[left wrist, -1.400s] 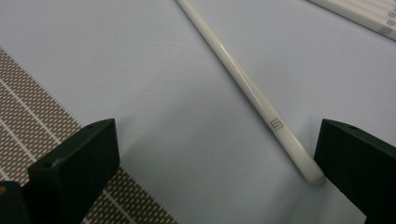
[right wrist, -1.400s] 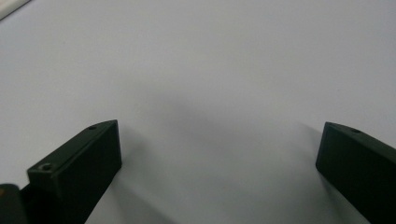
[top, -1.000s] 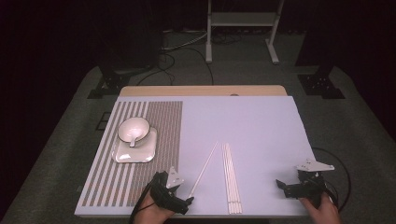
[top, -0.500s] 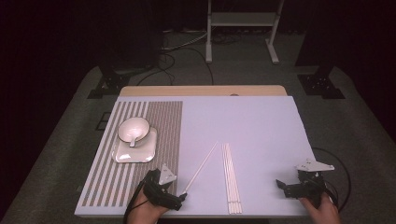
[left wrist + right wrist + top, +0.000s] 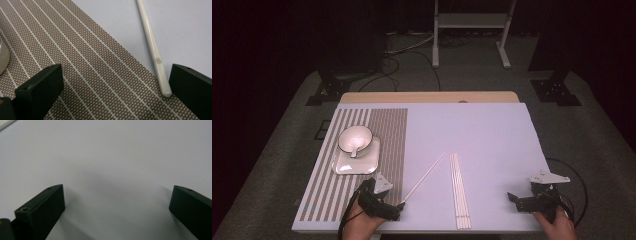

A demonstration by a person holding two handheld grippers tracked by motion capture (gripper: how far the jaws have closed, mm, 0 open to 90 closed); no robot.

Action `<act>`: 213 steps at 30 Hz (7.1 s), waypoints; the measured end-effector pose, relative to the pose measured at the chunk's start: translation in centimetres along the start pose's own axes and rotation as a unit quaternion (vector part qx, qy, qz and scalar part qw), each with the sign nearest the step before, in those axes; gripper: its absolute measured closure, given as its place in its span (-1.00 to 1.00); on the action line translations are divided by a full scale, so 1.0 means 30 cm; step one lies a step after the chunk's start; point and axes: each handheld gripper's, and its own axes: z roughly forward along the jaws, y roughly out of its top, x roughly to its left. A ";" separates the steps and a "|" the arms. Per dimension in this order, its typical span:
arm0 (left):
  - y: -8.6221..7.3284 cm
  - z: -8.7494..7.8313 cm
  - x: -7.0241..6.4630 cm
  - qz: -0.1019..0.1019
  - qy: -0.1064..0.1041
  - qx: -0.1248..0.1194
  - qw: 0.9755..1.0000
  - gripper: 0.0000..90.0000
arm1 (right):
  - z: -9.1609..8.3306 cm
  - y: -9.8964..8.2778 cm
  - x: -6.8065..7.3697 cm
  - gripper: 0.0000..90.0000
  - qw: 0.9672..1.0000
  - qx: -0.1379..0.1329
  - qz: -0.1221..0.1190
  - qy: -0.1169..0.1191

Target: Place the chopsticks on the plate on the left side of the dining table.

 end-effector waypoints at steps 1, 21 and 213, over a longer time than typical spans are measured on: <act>0.000 0.000 0.000 0.000 0.000 0.000 1.000 -1.00 | 0.000 0.000 0.000 -1.00 1.000 0.000 0.000 0.000; -0.017 -0.019 0.066 -0.022 0.018 -0.011 1.000 -1.00 | 0.000 0.000 0.000 -1.00 1.000 0.000 0.000 0.000; 0.127 -0.031 0.079 -0.024 -0.042 -0.070 0.996 0.88 | 0.000 0.000 0.000 -1.00 1.000 0.000 0.000 0.000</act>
